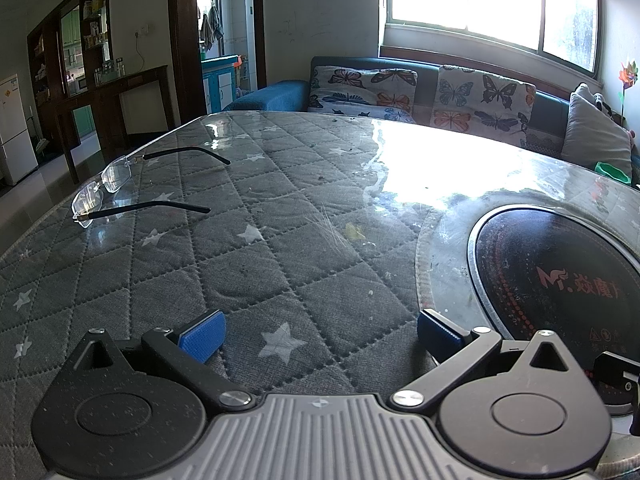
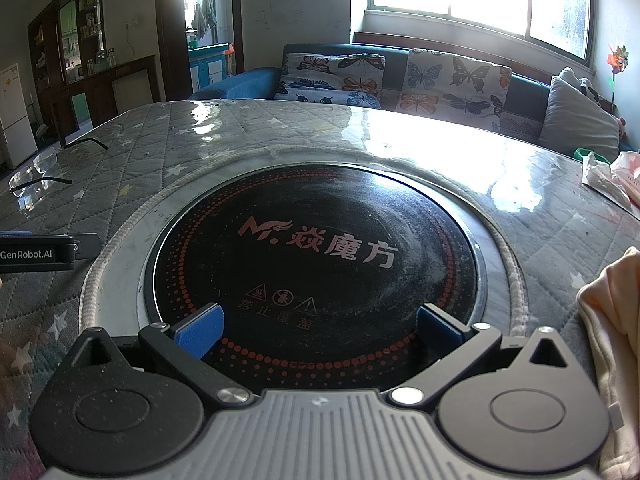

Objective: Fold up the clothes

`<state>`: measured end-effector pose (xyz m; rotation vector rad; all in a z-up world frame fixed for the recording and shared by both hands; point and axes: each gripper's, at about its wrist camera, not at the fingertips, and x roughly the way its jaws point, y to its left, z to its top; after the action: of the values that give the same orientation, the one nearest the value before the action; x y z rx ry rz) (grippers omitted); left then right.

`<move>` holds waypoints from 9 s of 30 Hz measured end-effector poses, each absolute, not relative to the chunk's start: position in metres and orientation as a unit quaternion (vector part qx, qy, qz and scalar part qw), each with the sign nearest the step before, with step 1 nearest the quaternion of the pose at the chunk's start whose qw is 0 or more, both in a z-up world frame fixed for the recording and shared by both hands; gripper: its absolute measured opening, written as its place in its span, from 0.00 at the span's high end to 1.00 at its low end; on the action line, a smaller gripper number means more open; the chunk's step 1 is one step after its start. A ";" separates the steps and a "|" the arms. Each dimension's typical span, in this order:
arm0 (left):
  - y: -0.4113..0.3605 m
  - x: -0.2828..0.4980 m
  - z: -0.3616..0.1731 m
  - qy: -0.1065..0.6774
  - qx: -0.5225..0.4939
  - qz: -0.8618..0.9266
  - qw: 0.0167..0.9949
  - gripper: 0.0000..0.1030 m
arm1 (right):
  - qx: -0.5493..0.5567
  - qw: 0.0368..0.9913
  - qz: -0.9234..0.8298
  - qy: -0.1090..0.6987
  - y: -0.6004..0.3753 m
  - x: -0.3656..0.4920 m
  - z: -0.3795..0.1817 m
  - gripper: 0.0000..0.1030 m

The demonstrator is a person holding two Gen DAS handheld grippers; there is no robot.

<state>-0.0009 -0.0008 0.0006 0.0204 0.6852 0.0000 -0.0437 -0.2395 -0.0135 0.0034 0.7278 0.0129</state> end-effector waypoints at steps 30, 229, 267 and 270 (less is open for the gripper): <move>-0.040 -0.055 0.021 0.352 0.023 -0.066 0.934 0.00 | -0.013 0.939 0.040 0.341 -0.246 -0.122 0.026 0.00; -0.206 -0.087 0.070 0.325 0.145 -0.370 0.858 0.96 | -0.024 0.946 -0.131 0.294 -0.376 -0.263 0.067 0.94; -0.038 -0.059 0.056 0.371 0.107 -0.239 0.891 0.45 | -0.010 0.951 -0.160 0.266 -0.365 -0.289 0.099 0.94; -0.048 -0.050 0.044 0.386 0.106 -0.251 0.881 0.45 | -0.007 0.947 -0.167 0.275 -0.369 -0.295 0.092 0.94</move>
<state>-0.0500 -0.0480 0.0441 0.2199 0.8049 -0.5225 -0.2948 -0.3685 0.0924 -0.0141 0.5590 -0.3393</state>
